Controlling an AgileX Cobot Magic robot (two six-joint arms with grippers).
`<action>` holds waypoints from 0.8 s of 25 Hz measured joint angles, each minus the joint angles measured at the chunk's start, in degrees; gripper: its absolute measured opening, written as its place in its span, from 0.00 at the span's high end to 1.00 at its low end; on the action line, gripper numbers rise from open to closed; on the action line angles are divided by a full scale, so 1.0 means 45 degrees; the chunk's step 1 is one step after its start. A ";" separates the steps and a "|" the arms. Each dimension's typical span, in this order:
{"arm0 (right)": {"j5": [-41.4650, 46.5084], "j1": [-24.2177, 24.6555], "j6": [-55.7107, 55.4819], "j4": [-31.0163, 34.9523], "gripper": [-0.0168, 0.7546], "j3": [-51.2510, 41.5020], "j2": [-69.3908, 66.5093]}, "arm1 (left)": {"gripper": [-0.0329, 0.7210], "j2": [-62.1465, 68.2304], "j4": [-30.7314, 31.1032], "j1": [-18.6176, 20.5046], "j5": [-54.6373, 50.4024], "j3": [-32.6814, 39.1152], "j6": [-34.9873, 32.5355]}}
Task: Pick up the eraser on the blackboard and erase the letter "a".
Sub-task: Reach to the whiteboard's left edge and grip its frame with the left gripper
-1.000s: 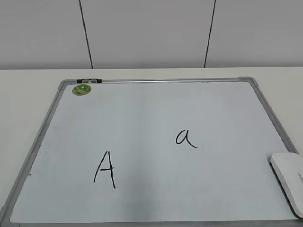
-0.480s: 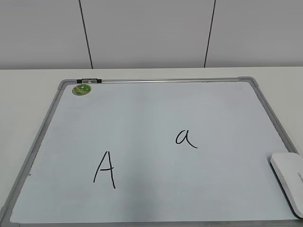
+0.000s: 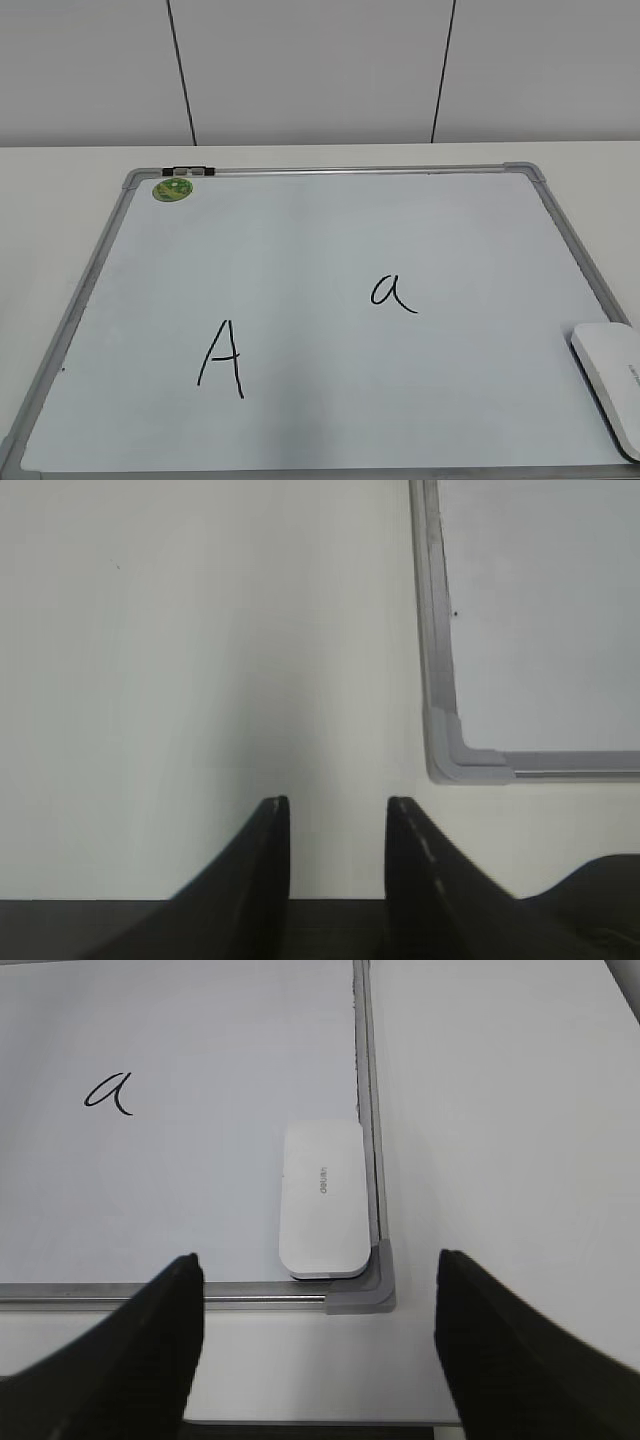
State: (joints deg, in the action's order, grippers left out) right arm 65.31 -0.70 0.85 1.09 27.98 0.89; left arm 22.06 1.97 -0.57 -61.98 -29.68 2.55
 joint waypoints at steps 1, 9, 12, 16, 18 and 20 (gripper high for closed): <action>0.0000 0.0000 0.0000 0.0000 0.29 0.0000 0.0000 | 0.64 0.0354 -0.0028 -0.0052 0.0098 -0.0076 0.0000; 0.0000 0.0000 0.0000 0.0000 0.29 0.0000 0.0000 | 0.64 0.4730 -0.0508 -0.0054 0.0576 -0.2097 0.0000; 0.0000 0.0000 0.0000 0.0000 0.29 0.0000 0.0000 | 0.63 0.6564 -0.0549 -0.0054 0.0697 -0.3094 0.0023; 0.0000 0.0000 0.0000 0.0000 0.29 0.0000 0.0000 | 0.63 0.9079 -0.0787 -0.0054 0.0777 -0.4513 0.0023; 0.0000 0.0000 0.0000 0.0000 0.29 0.0000 0.0000 | 0.64 1.0201 -0.0905 -0.0054 0.0777 -0.5191 0.0023; 0.0000 0.0000 0.0000 0.0000 0.29 0.0000 0.0000 | 0.64 1.1115 -0.0983 -0.0073 0.0854 -0.5925 0.0023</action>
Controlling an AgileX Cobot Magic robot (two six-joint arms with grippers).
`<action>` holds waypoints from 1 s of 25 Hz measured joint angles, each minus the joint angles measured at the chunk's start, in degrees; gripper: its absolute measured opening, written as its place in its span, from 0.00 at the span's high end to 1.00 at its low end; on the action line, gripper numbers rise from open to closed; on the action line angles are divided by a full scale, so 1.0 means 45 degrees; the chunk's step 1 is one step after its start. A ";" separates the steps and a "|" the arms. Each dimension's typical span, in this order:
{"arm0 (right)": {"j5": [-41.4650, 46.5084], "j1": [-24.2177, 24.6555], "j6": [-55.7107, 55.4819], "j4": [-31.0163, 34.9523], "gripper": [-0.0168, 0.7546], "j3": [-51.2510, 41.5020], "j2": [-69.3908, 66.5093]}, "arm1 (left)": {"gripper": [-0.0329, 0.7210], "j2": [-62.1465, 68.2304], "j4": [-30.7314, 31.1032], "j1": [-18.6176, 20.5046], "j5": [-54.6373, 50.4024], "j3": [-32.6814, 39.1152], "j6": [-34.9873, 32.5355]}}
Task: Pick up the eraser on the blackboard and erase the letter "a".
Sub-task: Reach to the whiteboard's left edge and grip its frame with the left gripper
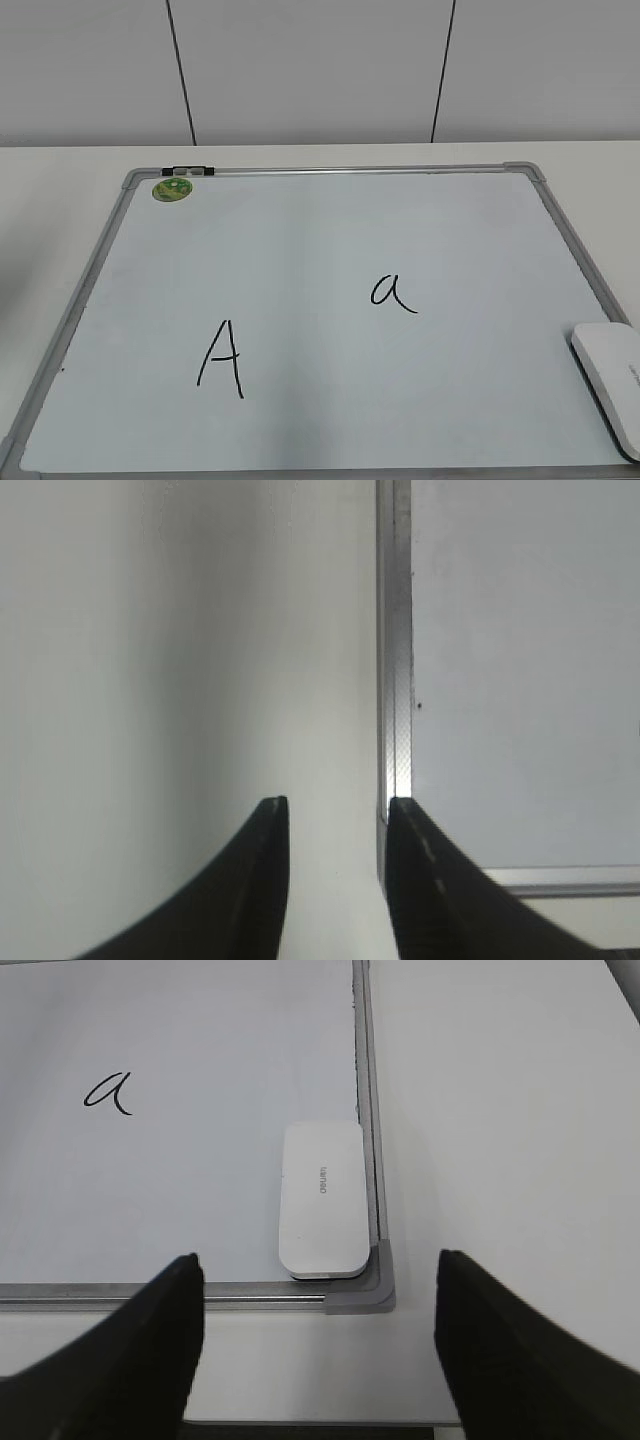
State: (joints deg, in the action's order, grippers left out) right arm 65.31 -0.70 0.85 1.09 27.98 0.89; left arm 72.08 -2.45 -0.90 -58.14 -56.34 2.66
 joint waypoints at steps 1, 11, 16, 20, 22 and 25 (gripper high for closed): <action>0.0000 0.0000 0.0000 0.0000 0.29 0.0000 0.0000 | 0.64 0.0471 -0.0022 0.0000 0.0030 -0.0365 0.0000; 0.0000 0.0000 0.0000 0.0000 0.29 0.0000 0.0000 | 0.63 0.4219 -0.0861 -0.0042 0.0749 -0.2630 0.0018; 0.0000 0.0000 0.0000 0.0000 0.29 0.0000 0.0000 | 0.63 0.6006 -0.0922 -0.0258 0.1254 -0.3107 -0.0033; 0.0000 0.0000 0.0000 0.0000 0.29 0.0000 0.0000 | 0.63 0.7485 -0.0813 -0.0823 0.1262 -0.3938 -0.0165; 0.0000 0.0000 0.0000 0.0000 0.29 0.0000 0.0000 | 0.63 0.8038 -0.0780 -0.1031 0.1262 -0.4393 -0.0195; 0.0000 0.0000 0.0000 0.0000 0.29 0.0000 0.0000 | 0.63 0.8722 -0.0754 -0.1116 0.1204 -0.5141 -0.0219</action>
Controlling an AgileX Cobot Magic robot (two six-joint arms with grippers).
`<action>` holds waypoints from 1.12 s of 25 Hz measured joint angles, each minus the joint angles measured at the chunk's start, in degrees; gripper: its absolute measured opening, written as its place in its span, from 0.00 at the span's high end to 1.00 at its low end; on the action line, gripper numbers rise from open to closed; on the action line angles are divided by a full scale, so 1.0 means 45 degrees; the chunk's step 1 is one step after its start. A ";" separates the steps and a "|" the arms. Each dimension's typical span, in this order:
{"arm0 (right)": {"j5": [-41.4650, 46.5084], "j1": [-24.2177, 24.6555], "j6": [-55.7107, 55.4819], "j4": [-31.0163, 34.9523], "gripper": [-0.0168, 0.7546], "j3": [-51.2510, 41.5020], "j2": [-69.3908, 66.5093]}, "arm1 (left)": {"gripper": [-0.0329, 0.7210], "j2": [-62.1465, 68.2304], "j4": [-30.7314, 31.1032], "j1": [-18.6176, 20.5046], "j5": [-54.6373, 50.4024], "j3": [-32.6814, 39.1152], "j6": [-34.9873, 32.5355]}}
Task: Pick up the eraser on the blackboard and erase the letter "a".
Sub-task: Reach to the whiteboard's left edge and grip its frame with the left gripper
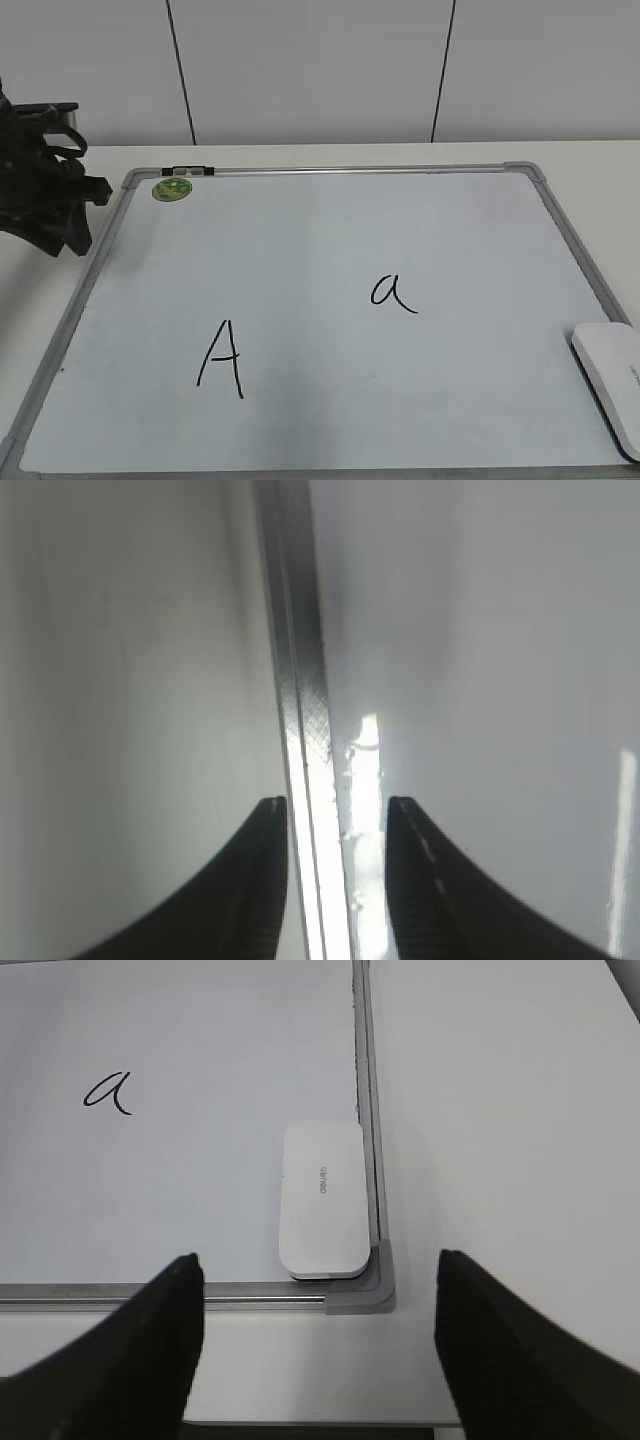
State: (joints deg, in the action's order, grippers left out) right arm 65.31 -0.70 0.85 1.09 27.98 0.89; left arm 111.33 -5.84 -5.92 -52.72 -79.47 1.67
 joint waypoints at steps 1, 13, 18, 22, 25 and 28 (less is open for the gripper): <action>0.0000 0.0000 0.0000 0.0000 0.29 0.0000 0.0000 | 0.63 0.0209 0.0063 0.0000 -0.0058 -0.0211 0.0000; 0.0000 0.0000 0.0000 0.0000 0.29 0.0000 0.0000 | 0.63 0.2160 0.0391 0.0000 -0.0838 -0.2012 0.0386; 0.0000 0.0000 -0.0022 0.0000 0.29 0.0000 0.0000 | 0.63 0.2589 0.0700 0.0000 -0.0864 -0.2039 0.0808; 0.0000 0.0000 -0.0022 0.0000 0.29 0.0000 0.0000 | 0.63 0.2829 0.0778 0.0000 -0.0886 -0.2039 0.0915; 0.0000 0.0000 -0.0022 0.0000 0.29 0.0000 0.0000 | 0.64 0.2854 0.0828 0.0000 -0.0834 -0.2039 0.0915; 0.0000 0.0000 -0.0022 0.0000 0.29 0.0000 0.0000 | 0.63 0.2931 0.0828 0.0082 -0.0786 -0.2039 0.0915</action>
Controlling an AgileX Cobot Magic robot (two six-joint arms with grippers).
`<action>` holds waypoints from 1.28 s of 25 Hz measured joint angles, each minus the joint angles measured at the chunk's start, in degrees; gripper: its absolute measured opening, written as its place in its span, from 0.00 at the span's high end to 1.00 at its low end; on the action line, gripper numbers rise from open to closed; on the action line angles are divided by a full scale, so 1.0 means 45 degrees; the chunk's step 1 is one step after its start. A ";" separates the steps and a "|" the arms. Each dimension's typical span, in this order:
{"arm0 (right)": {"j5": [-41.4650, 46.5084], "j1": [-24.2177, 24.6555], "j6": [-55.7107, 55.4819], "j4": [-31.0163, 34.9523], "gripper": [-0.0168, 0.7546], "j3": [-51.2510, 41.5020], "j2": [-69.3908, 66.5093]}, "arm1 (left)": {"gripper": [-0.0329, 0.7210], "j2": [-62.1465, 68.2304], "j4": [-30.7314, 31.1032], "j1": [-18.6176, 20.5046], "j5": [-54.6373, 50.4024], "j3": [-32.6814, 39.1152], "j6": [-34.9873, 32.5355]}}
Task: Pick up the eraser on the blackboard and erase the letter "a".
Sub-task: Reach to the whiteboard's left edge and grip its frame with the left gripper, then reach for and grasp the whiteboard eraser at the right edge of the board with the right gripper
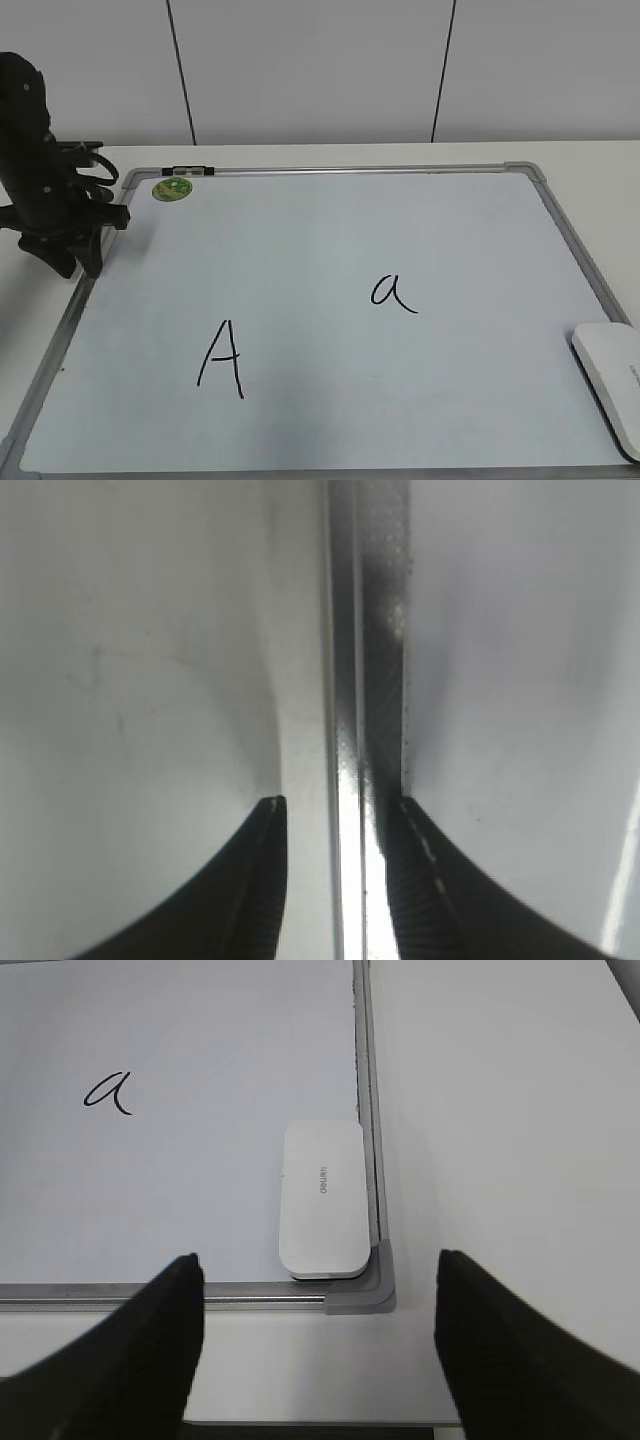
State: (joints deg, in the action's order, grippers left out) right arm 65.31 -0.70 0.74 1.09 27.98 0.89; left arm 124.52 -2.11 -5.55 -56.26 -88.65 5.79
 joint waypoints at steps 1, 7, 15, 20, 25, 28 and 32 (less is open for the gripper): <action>0.0000 0.0000 0.0000 0.0000 0.29 0.0000 0.0000 | 0.63 0.0033 0.0000 0.0001 0.0000 0.0000 0.0000; 0.0026 0.0000 0.0000 0.0000 0.29 0.0000 0.0000 | 0.64 0.0172 -0.0193 0.0130 -0.0044 -0.0101 0.0000; 0.0026 0.0000 0.0000 0.0000 0.29 0.0000 0.0000 | 0.89 0.0168 -0.0386 0.0130 -0.0052 -0.0106 0.0000; 0.0026 0.0000 0.0000 -0.0027 0.29 0.0000 0.0000 | 0.92 0.0168 -0.0398 0.0130 -0.0073 -0.0106 0.0000; 0.0026 0.0000 -0.0061 0.0034 0.29 0.0000 0.0000 | 0.92 0.0168 -0.0398 0.0130 -0.0073 -0.0128 0.0000; 0.0026 0.0000 -0.0301 0.0061 0.29 0.0000 0.0000 | 0.92 0.0168 -0.0398 0.0130 -0.0079 -0.0128 0.0000; -0.0412 0.0000 -0.0373 -0.0102 0.29 0.0181 -0.1320 | 0.92 0.0168 -0.0375 0.0130 -0.0079 -0.0128 0.0000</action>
State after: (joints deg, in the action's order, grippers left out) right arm 63.46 -0.70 -0.93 0.63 28.79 -5.05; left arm 125.28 -3.80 -4.96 -56.61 -89.22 5.79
